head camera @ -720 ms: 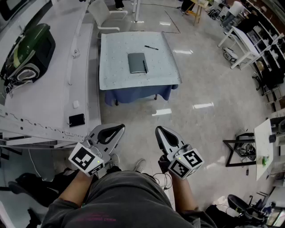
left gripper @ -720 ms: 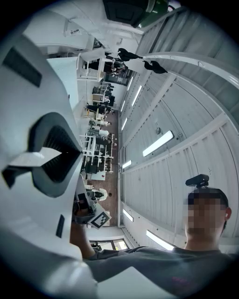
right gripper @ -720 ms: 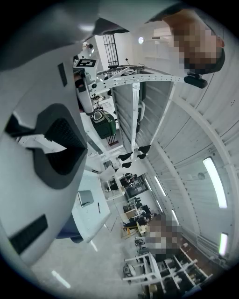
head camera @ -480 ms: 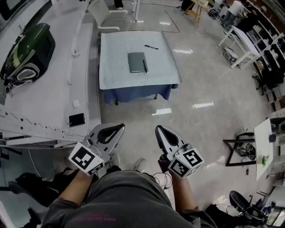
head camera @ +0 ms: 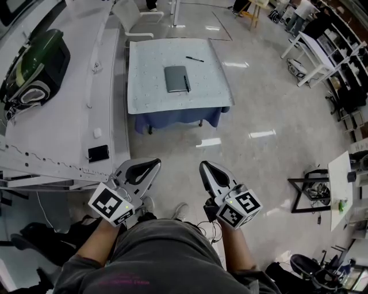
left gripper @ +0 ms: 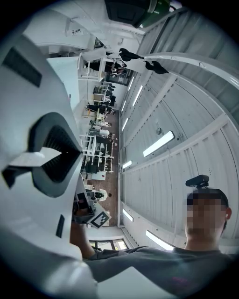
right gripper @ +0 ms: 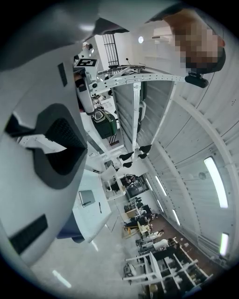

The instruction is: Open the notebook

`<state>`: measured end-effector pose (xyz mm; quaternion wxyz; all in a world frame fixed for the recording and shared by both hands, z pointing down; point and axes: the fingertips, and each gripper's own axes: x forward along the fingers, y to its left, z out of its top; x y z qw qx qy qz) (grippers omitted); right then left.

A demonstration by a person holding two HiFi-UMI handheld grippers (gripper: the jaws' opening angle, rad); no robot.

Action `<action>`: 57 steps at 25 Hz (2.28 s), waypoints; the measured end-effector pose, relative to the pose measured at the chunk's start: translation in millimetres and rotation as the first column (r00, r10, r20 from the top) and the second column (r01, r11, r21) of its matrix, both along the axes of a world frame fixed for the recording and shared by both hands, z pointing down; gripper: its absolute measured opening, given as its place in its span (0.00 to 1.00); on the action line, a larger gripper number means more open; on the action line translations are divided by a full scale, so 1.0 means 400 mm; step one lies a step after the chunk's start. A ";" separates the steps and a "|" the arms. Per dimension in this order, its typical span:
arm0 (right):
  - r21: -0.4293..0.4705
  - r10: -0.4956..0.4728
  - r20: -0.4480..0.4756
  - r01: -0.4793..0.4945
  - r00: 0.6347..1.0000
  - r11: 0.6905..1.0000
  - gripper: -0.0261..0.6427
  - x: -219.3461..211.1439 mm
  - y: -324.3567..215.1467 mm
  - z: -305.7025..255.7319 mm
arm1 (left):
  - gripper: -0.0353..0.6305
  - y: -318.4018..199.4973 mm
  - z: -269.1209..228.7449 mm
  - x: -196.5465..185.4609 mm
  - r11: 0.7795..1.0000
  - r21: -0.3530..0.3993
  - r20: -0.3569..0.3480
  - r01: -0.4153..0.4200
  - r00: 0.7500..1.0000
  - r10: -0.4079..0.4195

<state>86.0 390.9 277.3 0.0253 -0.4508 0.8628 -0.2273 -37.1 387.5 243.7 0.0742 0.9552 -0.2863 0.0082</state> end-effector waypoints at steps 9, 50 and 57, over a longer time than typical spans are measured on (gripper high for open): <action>-0.006 0.011 -0.005 -0.011 1.000 1.000 0.04 0.005 0.002 -0.001 | 0.05 0.005 0.001 0.002 1.000 -0.001 0.001 -0.005 1.000 0.005; 0.045 0.024 -0.076 -0.021 0.997 0.999 0.12 0.008 0.006 -0.022 | 0.05 0.015 0.008 0.001 1.000 -0.009 -0.002 -0.006 1.000 0.006; 0.044 0.031 -0.079 -0.028 0.996 0.999 0.14 0.012 0.008 -0.023 | 0.05 0.017 0.009 0.005 1.000 -0.011 -0.003 -0.009 1.000 0.009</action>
